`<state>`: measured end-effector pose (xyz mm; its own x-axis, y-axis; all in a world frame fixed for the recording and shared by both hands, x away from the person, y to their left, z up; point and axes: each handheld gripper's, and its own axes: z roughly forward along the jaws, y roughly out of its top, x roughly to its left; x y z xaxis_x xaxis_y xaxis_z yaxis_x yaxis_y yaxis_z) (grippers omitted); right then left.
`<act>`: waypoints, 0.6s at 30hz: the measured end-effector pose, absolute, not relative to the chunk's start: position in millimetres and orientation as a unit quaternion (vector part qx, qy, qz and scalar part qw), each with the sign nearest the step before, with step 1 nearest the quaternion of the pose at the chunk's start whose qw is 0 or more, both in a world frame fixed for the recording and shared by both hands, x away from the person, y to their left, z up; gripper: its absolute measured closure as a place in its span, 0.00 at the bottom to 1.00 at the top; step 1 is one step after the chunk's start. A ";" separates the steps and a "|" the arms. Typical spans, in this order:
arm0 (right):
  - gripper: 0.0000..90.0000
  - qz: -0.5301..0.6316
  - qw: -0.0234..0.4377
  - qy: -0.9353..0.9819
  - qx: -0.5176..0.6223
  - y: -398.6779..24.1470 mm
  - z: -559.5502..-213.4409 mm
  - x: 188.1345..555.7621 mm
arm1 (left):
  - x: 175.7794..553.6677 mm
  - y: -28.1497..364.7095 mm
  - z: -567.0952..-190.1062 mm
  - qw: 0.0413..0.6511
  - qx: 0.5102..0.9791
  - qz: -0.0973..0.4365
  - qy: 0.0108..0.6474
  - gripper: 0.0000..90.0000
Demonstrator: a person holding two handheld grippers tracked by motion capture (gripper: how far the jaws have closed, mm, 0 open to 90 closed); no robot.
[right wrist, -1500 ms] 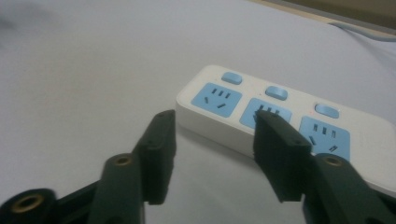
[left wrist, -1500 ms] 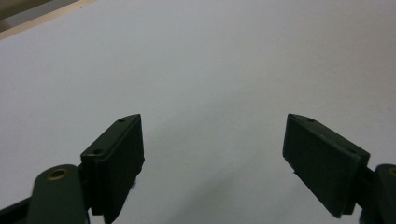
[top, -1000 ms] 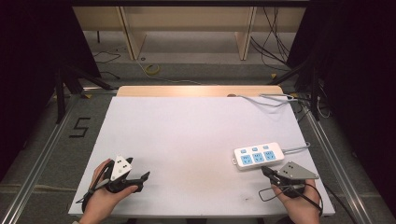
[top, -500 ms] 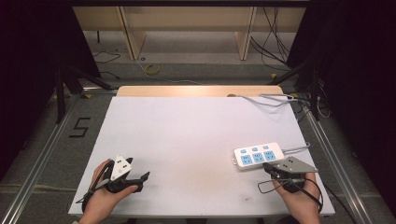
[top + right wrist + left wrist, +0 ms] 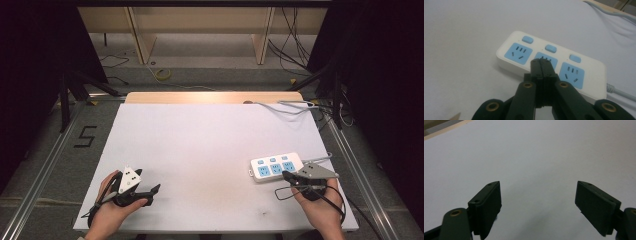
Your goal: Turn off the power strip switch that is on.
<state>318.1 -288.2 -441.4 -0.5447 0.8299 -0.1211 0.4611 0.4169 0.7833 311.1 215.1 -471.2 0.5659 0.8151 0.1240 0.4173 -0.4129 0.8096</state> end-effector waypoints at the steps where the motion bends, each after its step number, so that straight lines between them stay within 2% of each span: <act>1: 1.00 0.357 0.255 0.803 0.403 -287.9 -441.1 319.8 | 311.1 215.1 -471.2 0.380 0.800 0.261 0.385 0.23; 18: 1.00 0.340 0.254 0.806 0.413 -289.6 -434.2 333.4 | 311.2 215.1 -471.4 0.381 0.798 0.261 0.386 0.23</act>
